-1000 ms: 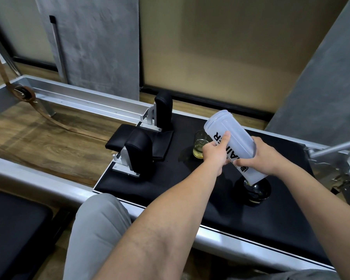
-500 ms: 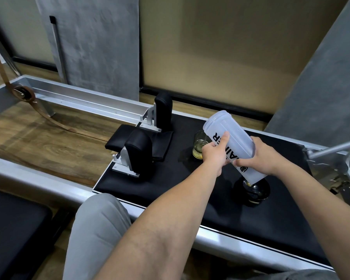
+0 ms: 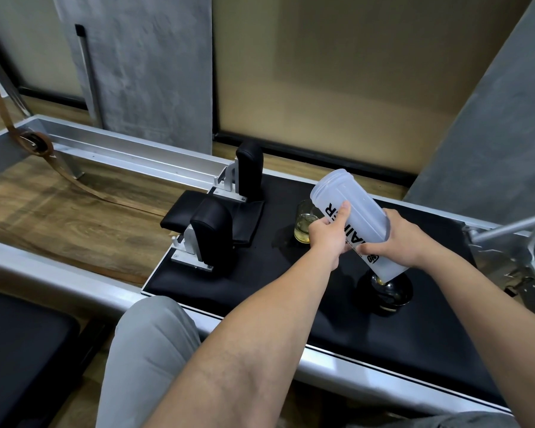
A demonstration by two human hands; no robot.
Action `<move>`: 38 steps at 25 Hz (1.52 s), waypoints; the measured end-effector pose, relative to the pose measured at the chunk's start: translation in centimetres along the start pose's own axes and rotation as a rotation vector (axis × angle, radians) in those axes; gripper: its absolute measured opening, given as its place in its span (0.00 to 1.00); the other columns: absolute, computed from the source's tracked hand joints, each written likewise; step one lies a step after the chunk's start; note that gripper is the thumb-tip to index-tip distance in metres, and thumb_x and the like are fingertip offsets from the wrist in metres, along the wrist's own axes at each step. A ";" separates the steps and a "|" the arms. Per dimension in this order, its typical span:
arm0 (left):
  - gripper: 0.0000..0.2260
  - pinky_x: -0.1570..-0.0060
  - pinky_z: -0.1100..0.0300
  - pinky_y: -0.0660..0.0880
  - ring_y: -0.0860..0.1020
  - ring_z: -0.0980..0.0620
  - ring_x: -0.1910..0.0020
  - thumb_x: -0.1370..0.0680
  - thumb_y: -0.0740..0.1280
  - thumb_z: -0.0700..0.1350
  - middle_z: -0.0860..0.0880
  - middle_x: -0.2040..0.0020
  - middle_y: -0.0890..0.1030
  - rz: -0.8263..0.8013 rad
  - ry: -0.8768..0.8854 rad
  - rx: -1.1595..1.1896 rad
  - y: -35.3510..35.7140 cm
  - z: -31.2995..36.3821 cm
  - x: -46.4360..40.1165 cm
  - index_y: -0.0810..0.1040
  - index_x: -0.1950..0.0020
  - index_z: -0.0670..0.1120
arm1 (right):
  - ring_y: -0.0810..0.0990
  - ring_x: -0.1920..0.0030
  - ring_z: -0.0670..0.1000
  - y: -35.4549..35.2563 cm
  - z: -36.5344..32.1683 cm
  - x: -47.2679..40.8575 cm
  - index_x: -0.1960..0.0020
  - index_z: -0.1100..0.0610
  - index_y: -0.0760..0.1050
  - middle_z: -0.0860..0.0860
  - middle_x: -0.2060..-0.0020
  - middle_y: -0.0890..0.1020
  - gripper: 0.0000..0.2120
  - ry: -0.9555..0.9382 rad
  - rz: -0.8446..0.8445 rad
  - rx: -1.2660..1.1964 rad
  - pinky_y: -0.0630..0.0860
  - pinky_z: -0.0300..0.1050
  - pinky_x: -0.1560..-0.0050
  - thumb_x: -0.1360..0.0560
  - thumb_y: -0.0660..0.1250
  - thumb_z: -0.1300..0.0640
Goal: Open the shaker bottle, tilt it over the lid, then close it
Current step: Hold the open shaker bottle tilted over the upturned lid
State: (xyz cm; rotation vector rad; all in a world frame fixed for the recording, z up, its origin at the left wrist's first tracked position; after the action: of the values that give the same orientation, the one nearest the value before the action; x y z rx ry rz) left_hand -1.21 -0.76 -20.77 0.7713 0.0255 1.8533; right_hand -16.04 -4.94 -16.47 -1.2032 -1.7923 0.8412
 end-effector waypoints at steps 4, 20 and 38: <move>0.17 0.49 0.49 0.85 0.81 0.54 0.59 0.20 0.72 0.57 0.51 0.57 0.79 -0.004 0.005 0.007 0.1 0.0 0.0 0.75 0.57 0.45 | 0.79 0.47 0.54 0.0 0.0 0.0 0.25 0.53 0.62 0.52 0.43 0.78 0.46 0.000 -0.004 -0.001 0.78 0.52 0.49 0.35 0.82 0.44; 0.17 0.49 0.47 0.86 0.80 0.54 0.61 0.21 0.72 0.57 0.51 0.59 0.78 0.002 -0.001 0.009 0.1 0.4 0.4 0.75 0.57 0.44 | 0.79 0.47 0.54 -0.2 0.1 -0.3 0.26 0.53 0.63 0.52 0.43 0.78 0.46 -0.001 -0.002 0.008 0.79 0.54 0.47 0.36 0.82 0.43; 0.19 0.50 0.49 0.86 0.79 0.54 0.63 0.21 0.72 0.57 0.51 0.64 0.75 0.011 -0.001 0.006 0.1 0.3 0.4 0.71 0.62 0.46 | 0.78 0.46 0.55 -0.4 0.0 -0.3 0.25 0.53 0.62 0.53 0.42 0.77 0.46 -0.002 -0.002 0.012 0.77 0.52 0.48 0.35 0.82 0.44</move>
State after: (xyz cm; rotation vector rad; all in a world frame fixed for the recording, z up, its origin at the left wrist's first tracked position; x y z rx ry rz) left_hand -1.20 -0.58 -20.28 0.7774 0.0260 1.8639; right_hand -16.11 -5.32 -16.19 -1.1926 -1.7873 0.8513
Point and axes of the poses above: each hand's wrist, its own x-axis away from the middle knuckle, its own y-axis out of the palm, z = x × y, the point moved 5 cm from there along -x, towards the middle knuckle
